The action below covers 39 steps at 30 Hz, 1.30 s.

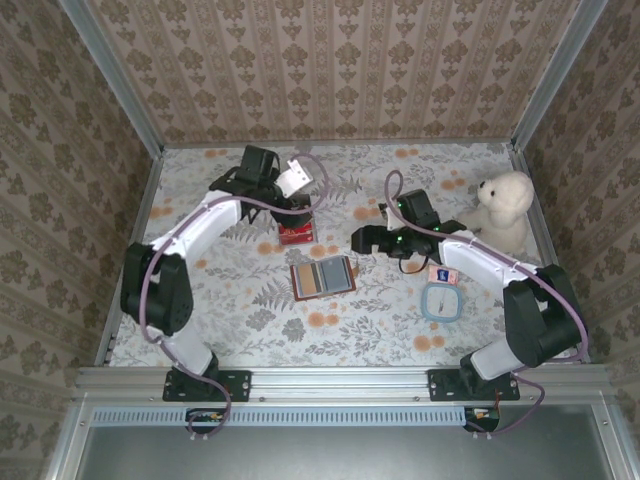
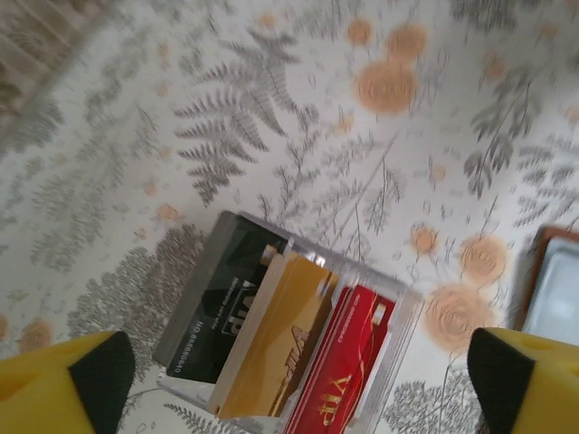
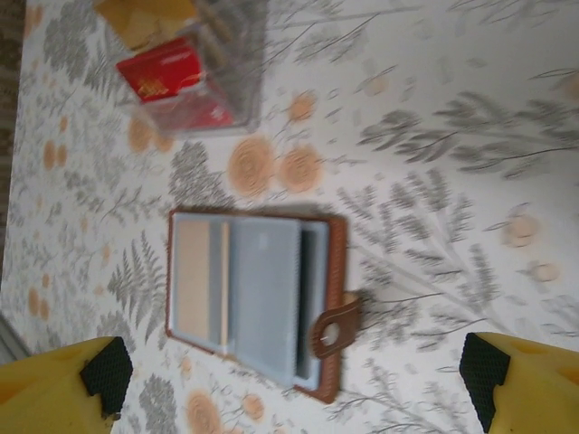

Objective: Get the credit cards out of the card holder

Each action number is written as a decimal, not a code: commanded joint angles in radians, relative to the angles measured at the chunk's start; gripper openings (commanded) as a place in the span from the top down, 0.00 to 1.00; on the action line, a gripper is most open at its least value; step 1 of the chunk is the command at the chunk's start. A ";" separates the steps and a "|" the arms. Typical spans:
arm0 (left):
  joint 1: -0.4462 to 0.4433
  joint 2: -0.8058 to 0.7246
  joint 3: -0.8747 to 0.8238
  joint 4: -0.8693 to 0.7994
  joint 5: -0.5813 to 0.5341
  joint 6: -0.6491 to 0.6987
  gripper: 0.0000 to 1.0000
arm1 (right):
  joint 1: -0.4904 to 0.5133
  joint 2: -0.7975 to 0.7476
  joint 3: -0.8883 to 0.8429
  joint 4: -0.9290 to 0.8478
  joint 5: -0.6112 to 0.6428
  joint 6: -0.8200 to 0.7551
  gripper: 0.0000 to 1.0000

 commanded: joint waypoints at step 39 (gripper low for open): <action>-0.007 -0.563 -0.759 0.271 -0.260 -1.117 0.00 | 0.232 0.269 0.113 -0.080 0.148 0.156 0.44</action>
